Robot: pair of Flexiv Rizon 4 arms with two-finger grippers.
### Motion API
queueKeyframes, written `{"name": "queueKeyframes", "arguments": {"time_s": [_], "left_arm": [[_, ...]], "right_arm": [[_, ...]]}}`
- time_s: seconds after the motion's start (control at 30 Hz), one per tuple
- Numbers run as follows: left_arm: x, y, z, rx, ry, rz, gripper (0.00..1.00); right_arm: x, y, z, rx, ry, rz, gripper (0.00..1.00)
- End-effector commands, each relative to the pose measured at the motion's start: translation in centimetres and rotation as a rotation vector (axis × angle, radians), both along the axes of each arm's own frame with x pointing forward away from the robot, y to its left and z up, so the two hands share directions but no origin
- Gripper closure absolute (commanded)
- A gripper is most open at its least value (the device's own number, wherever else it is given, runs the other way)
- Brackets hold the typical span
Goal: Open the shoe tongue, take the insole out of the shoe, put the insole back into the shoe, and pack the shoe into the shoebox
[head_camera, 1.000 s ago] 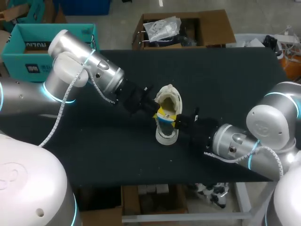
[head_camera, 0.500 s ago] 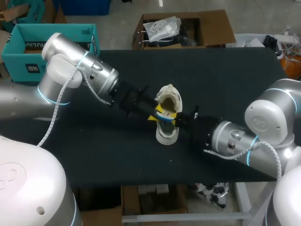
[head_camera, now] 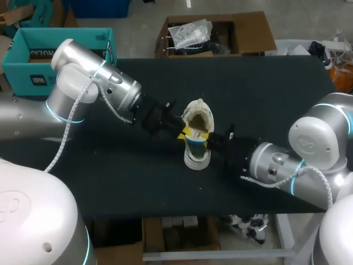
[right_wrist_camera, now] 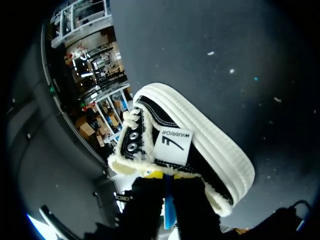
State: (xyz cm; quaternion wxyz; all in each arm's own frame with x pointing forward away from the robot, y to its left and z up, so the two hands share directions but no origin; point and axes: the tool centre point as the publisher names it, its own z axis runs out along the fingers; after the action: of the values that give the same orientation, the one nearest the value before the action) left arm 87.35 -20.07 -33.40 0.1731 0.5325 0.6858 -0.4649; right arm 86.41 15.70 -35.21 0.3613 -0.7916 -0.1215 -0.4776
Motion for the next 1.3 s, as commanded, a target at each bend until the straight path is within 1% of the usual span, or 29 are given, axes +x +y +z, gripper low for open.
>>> {"name": "queueKeyframes", "arguments": {"time_s": [0.03,0.1,0.23,0.33,0.43,0.47,0.53,0.57,0.6,0.7,0.87,0.93,1.0,1.03,1.2,1.27,1.3], "left_arm": [[0.2,-0.3,-0.5,0.003,-0.001,0.005,1.00],[0.2,-0.3,-0.5,0.004,-0.002,0.009,1.00],[0.2,-0.3,-0.5,0.004,-0.002,0.014,1.00],[0.2,-0.2,-0.6,0.004,-0.002,0.018,1.00],[0.3,-0.3,-0.6,0.004,-0.002,0.020,1.00],[0.3,-0.3,-0.6,0.004,-0.002,0.021,1.00],[0.3,-0.3,-0.6,0.002,-0.003,0.023,1.00],[0.2,-0.3,-0.6,0.001,-0.004,0.024,1.00],[0.2,-0.3,-0.6,0.000,-0.005,0.025,1.00],[0.2,-0.3,-0.5,-0.001,-0.008,0.028,1.00],[0.2,-0.2,-0.4,-0.003,-0.010,0.029,1.00],[0.1,-0.2,-0.4,-0.004,-0.012,0.028,1.00],[0.1,-0.3,-0.4,-0.005,-0.013,0.027,1.00],[0.1,-0.3,-0.4,-0.004,-0.013,0.027,1.00],[0.1,-0.3,-0.4,-0.001,-0.010,0.030,1.00],[0.2,-0.3,-0.3,-0.002,-0.008,0.031,1.00],[0.2,-0.3,-0.3,-0.002,-0.007,0.031,0.91]], "right_arm": [[-1.7,0.4,1.3,-0.020,-0.020,-0.022,0.67],[-2.3,0.5,1.8,-0.029,-0.025,-0.024,0.65],[-3.2,0.7,2.5,-0.052,-0.038,-0.013,0.69],[-3.4,0.9,2.7,-0.058,-0.038,-0.008,0.70],[-3.3,1.2,2.5,-0.059,-0.027,0.001,0.73],[-3.3,1.2,2.3,-0.059,-0.022,0.004,0.76],[-3.1,1.4,2.0,-0.057,-0.013,0.013,0.92],[-3.0,1.5,1.9,-0.057,-0.011,0.015,0.94],[-3.0,1.5,1.8,-0.056,-0.009,0.017,0.94],[-2.9,1.5,1.7,-0.055,-0.001,0.020,0.89],[-2.8,1.4,1.7,-0.059,0.004,0.023,0.76],[-2.8,1.4,1.7,-0.062,0.009,0.024,0.75],[-2.8,1.4,1.6,-0.063,0.010,0.024,0.82],[-2.7,1.4,1.6,-0.063,0.011,0.024,1.00],[-2.6,1.4,1.6,-0.064,0.009,0.025,1.00],[-2.4,1.4,1.2,-0.065,0.009,0.027,1.00],[-2.3,1.4,1.0,-0.066,0.010,0.028,1.00]]}}
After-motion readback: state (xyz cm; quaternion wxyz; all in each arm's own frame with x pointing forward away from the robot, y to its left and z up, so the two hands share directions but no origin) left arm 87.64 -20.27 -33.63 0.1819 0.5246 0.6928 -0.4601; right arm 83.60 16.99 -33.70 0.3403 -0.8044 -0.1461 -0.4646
